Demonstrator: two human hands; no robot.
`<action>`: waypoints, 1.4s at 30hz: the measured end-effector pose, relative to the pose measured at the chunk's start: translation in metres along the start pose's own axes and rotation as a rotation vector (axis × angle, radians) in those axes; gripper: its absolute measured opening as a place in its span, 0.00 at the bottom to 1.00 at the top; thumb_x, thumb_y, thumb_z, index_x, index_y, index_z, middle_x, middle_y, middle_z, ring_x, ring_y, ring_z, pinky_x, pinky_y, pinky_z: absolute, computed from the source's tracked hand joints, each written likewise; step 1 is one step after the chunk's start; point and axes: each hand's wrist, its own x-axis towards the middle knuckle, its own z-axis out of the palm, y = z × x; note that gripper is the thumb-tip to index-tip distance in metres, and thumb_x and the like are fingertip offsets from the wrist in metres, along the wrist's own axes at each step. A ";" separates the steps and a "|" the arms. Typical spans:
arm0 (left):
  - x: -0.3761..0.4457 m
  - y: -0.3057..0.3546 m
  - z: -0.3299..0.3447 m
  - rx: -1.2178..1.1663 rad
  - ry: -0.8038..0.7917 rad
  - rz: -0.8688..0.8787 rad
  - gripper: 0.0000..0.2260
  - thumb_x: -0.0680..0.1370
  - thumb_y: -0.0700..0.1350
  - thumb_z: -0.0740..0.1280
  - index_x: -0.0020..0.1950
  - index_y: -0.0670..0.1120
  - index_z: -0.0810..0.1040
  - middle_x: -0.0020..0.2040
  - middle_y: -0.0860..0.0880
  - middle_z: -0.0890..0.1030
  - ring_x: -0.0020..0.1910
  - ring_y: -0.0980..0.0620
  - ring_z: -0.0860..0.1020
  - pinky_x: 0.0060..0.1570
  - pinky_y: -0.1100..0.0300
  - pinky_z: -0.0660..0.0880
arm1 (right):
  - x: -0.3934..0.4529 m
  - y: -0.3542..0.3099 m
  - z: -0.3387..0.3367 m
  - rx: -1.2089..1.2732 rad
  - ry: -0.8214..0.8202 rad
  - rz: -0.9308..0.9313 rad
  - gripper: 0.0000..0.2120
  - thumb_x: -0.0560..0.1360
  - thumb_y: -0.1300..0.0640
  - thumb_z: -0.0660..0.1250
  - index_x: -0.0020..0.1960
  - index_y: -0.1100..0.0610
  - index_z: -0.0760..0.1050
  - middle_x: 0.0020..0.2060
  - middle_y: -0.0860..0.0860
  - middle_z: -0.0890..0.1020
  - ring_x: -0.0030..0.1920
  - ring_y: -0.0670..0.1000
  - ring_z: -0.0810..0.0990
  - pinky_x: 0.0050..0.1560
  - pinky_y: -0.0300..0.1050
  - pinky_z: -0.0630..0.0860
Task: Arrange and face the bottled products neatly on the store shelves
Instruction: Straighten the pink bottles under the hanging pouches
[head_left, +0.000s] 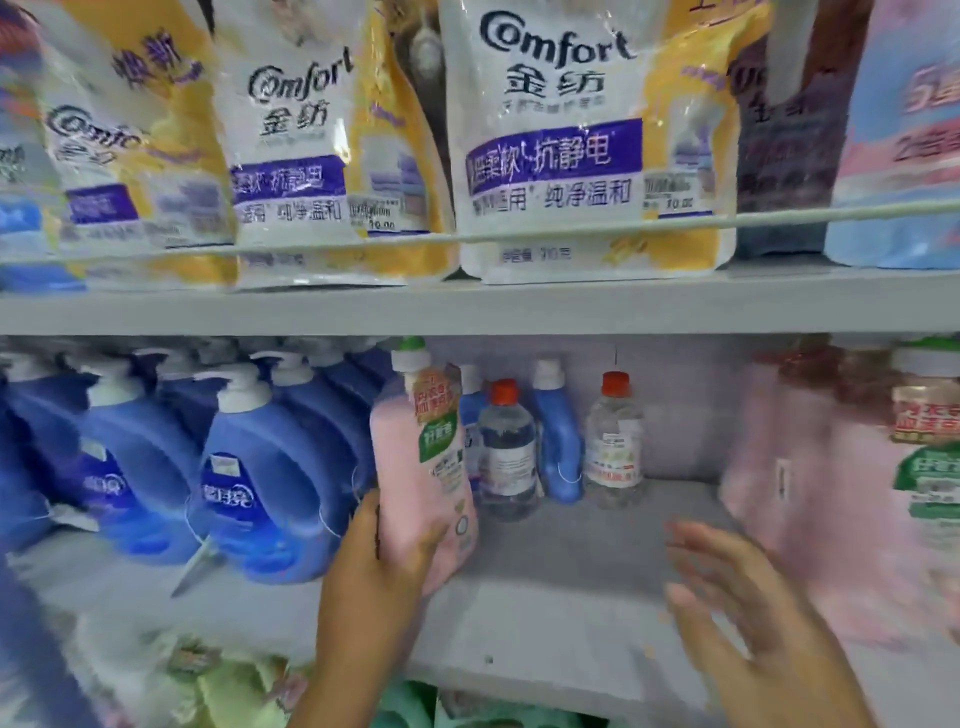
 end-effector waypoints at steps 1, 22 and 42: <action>0.003 -0.003 -0.004 -0.015 -0.043 0.019 0.23 0.73 0.56 0.75 0.66 0.62 0.73 0.61 0.62 0.81 0.59 0.59 0.80 0.59 0.51 0.77 | 0.007 -0.021 0.020 0.020 -0.036 0.004 0.25 0.66 0.33 0.74 0.61 0.33 0.75 0.57 0.42 0.83 0.56 0.41 0.83 0.58 0.35 0.78; -0.018 0.059 0.141 -0.366 -0.902 0.178 0.27 0.76 0.49 0.75 0.73 0.61 0.70 0.63 0.62 0.82 0.60 0.62 0.80 0.63 0.59 0.77 | 0.000 -0.002 -0.018 -0.416 0.270 0.234 0.29 0.74 0.51 0.75 0.72 0.45 0.69 0.62 0.42 0.74 0.61 0.42 0.77 0.62 0.45 0.77; -0.003 0.052 0.099 -0.240 -0.051 0.089 0.17 0.75 0.49 0.76 0.59 0.60 0.75 0.56 0.59 0.79 0.52 0.67 0.78 0.51 0.72 0.73 | 0.005 -0.016 -0.016 -0.031 0.054 -0.070 0.18 0.74 0.63 0.72 0.54 0.40 0.80 0.53 0.41 0.82 0.53 0.43 0.83 0.52 0.32 0.77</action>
